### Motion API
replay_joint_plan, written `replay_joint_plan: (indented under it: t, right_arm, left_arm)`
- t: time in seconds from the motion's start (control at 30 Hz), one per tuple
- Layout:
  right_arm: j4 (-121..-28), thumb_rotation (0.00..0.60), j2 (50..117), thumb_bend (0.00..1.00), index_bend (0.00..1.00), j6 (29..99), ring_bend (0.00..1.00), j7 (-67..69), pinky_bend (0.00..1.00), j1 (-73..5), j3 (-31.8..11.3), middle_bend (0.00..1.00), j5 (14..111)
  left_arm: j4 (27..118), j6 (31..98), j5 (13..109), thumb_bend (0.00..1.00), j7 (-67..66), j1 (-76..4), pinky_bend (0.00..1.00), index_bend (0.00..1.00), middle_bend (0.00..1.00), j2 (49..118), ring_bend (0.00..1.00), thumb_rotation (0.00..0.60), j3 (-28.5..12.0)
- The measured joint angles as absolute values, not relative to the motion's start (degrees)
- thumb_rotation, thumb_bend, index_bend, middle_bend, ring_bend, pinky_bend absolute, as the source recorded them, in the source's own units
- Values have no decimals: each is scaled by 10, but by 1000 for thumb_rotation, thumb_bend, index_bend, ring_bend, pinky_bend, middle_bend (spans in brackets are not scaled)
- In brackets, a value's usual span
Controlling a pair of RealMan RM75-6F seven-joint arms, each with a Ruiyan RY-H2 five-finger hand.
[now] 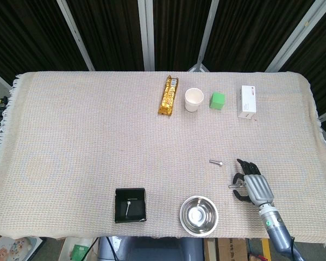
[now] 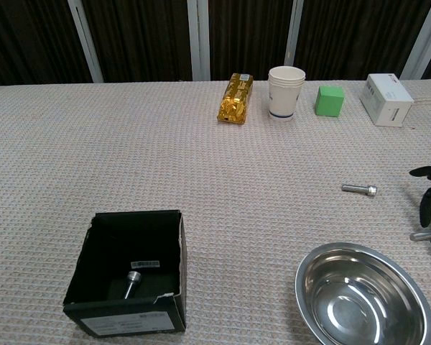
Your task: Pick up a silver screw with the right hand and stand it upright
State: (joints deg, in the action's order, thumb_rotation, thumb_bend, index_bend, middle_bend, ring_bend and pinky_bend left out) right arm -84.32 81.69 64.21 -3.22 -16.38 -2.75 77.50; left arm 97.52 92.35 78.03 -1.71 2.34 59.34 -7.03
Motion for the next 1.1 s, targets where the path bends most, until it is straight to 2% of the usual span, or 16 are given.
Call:
replay_joint_plan:
  t: [1.1]
  right_arm:
    - [-831, 600, 825, 341, 541, 608, 0, -46, 0, -189, -35, 0, 752]
  left_arm:
    - [978, 921, 779, 39, -34, 20, 130, 43, 68, 598, 21, 600, -69]
